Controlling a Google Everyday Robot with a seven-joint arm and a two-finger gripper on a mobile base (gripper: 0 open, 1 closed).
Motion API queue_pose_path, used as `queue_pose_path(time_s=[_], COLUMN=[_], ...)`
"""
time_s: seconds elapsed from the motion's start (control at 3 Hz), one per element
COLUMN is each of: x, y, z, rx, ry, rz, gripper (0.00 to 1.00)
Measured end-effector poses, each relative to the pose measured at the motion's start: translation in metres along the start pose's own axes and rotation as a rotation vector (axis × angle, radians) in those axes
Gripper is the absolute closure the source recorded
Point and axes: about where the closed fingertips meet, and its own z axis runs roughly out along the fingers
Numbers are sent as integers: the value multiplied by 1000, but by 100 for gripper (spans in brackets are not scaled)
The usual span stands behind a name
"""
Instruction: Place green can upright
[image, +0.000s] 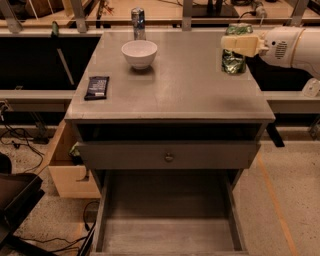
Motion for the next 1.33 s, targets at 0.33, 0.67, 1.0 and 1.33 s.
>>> queue_pose_path(time_s=[0.33,0.67,1.0,1.33], x=[28,29,29,41], y=[-16,-16,-9,-16], z=[29,32,36,36], rx=[-16,-23,-33,-44], ry=[24,26,17,-70], rz=[11,10,-2,1], gripper=[100,100,100,100])
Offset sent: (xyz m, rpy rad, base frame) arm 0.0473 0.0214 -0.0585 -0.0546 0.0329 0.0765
